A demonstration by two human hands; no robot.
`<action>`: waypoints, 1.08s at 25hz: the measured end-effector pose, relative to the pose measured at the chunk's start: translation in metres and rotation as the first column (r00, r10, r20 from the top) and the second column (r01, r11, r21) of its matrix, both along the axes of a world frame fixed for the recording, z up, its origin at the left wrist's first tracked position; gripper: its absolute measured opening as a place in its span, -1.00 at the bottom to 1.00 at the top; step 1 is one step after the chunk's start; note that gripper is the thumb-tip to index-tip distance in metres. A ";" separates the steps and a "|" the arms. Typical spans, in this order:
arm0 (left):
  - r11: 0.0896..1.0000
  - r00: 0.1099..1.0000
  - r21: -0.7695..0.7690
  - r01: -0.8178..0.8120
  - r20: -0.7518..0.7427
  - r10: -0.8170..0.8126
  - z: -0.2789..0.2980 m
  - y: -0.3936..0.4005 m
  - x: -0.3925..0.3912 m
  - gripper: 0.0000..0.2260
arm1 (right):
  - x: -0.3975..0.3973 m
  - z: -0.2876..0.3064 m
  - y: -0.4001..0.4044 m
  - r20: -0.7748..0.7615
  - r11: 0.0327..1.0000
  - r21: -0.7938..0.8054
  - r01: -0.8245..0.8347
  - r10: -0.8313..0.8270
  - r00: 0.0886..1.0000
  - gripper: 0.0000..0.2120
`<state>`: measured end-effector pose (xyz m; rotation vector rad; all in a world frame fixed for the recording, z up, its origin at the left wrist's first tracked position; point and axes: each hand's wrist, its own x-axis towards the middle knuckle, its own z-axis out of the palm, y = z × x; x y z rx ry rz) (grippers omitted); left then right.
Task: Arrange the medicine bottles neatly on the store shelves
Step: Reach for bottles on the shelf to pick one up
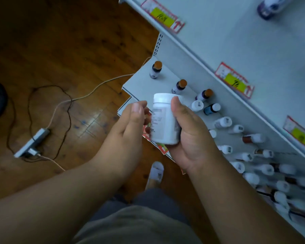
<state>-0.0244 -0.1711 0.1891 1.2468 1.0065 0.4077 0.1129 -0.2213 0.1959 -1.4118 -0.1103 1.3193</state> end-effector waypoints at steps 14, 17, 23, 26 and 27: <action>0.808 0.840 0.296 0.510 0.030 -0.542 0.116 -0.183 0.130 -0.40 | 0.078 0.139 -0.265 0.000 0.825 0.248 0.507 -0.524 0.852 -0.32; 0.731 0.757 0.328 0.599 0.067 -0.650 0.126 -0.257 0.173 -0.46 | 0.099 0.150 -0.349 -0.008 0.750 0.268 0.604 -0.625 0.780 -0.09; 0.535 0.562 0.316 0.784 0.005 -0.827 0.136 -0.355 0.248 -0.38 | 0.138 0.158 -0.462 -0.142 0.489 0.245 0.837 -0.836 0.530 -0.42; 0.327 0.349 0.260 0.909 -0.044 -0.936 0.135 -0.397 0.290 -0.33 | 0.150 0.159 -0.500 -0.010 0.376 0.265 0.888 -0.920 0.392 -0.52; 0.265 0.285 0.255 0.930 -0.041 -0.958 0.137 -0.412 0.301 -0.28 | 0.152 0.160 -0.516 0.014 0.352 0.270 0.896 -0.932 0.362 -0.54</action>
